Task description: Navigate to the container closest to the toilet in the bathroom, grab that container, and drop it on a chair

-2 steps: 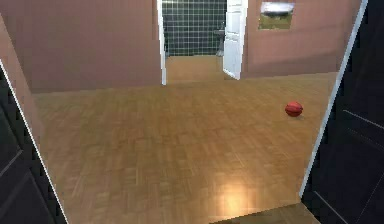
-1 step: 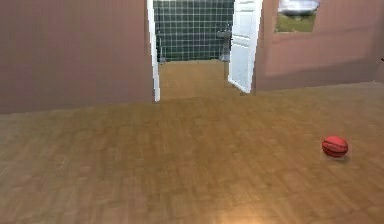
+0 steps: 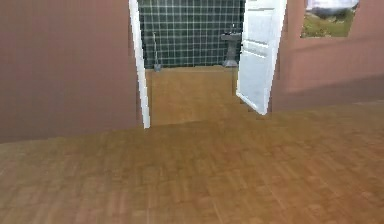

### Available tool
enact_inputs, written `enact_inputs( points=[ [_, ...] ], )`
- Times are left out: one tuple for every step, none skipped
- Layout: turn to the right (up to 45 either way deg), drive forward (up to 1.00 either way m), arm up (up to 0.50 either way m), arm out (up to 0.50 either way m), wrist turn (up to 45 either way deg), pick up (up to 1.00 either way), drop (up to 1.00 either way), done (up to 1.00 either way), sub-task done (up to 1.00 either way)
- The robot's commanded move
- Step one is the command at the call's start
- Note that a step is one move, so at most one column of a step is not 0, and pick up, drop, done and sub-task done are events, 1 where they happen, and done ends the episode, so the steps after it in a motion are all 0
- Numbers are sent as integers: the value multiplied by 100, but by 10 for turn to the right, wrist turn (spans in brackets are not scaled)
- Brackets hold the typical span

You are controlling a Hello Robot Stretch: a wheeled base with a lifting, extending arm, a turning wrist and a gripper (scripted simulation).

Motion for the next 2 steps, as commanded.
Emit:
enact_inputs(
  points=[
    [0,100,0,0,0,0,0,0,0],
    [0,100,0,0,0,0,0,0,0]
  ],
)
